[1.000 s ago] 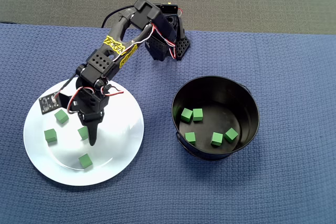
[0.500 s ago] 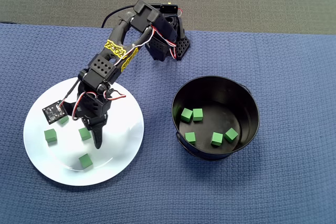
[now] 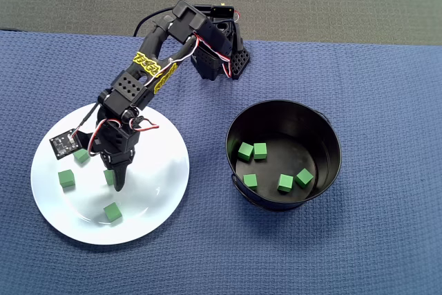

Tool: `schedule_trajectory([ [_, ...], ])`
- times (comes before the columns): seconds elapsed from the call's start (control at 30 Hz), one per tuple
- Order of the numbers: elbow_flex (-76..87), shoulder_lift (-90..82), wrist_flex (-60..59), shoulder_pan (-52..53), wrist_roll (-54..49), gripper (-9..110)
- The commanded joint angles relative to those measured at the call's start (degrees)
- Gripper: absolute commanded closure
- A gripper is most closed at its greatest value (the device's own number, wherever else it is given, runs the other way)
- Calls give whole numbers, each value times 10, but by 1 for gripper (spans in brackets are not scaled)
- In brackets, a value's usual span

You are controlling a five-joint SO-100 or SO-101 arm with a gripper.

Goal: Pick up the green cubes from the white plate and place them in the black recipient

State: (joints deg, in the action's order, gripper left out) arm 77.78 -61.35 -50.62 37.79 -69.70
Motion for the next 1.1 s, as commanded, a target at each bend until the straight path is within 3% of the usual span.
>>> schedule_trajectory([
  [0.0, -11, -9, 25, 7, -1, 97],
  [0.3, 2, -47, 30, 0, 65, 101],
  [0.53, 149, -324, -69, -34, 160, 102],
  [0.7, 258, -498, -91, -142, 272, 102],
  [0.9, 262, -603, -139, -308, 434, 102],
  [1.07, 342, -676, -94, -432, 494, 102],
])
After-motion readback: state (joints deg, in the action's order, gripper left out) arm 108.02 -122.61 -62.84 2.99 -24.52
